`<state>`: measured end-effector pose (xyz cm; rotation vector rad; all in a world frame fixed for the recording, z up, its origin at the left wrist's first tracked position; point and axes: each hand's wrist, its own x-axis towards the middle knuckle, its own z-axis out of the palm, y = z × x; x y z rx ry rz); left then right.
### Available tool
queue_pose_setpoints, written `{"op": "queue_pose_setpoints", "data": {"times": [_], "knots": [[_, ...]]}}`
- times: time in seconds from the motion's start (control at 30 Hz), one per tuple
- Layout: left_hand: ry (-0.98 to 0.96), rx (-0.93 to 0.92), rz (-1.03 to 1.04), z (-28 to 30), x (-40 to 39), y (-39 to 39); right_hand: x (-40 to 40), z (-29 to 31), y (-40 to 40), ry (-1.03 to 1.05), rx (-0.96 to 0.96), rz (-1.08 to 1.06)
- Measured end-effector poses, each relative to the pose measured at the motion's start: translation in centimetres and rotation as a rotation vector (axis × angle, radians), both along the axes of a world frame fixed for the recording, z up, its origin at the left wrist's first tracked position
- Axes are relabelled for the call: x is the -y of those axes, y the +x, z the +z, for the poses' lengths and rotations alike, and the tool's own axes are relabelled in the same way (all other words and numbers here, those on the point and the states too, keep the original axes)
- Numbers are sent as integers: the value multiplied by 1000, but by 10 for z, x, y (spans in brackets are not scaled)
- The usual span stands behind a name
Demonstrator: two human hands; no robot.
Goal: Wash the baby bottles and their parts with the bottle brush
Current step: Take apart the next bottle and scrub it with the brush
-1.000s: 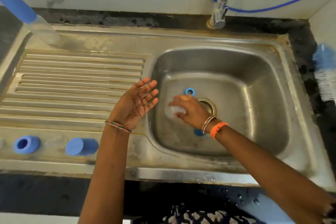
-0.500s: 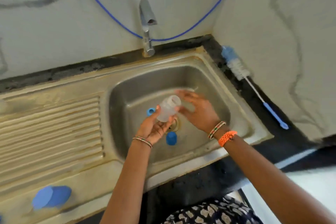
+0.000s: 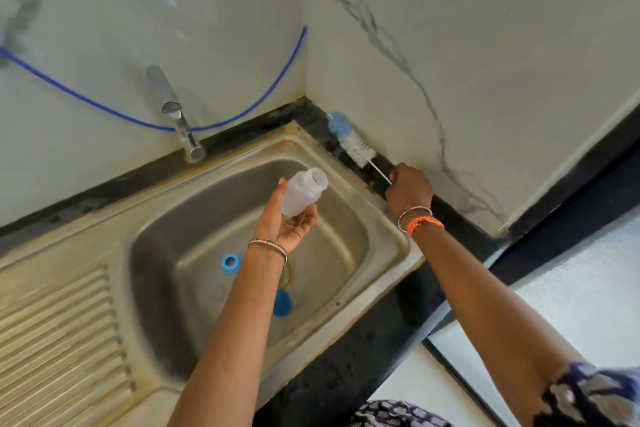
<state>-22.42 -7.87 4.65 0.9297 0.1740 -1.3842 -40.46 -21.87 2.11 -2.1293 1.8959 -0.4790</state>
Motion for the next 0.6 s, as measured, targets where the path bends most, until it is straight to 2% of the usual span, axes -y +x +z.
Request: {"op": "queue_pose_setpoints", "data": {"times": [0.13,0.23,0.33,0.47,0.6], "knots": [[2,8,-9,3,6,0,5,-1,21,49,61,58],[-45,-34,42,6,3,-4,7,3,30,94,103,-8],[-38,8,91,9,-3,-2,-5,15,25,67,340,-94],[-1,48,137,18,-5,4,-56,39,15,-37,539,-44],[-50,11,268,39,-9,15,-104,63,21,-235,446,77]]}}
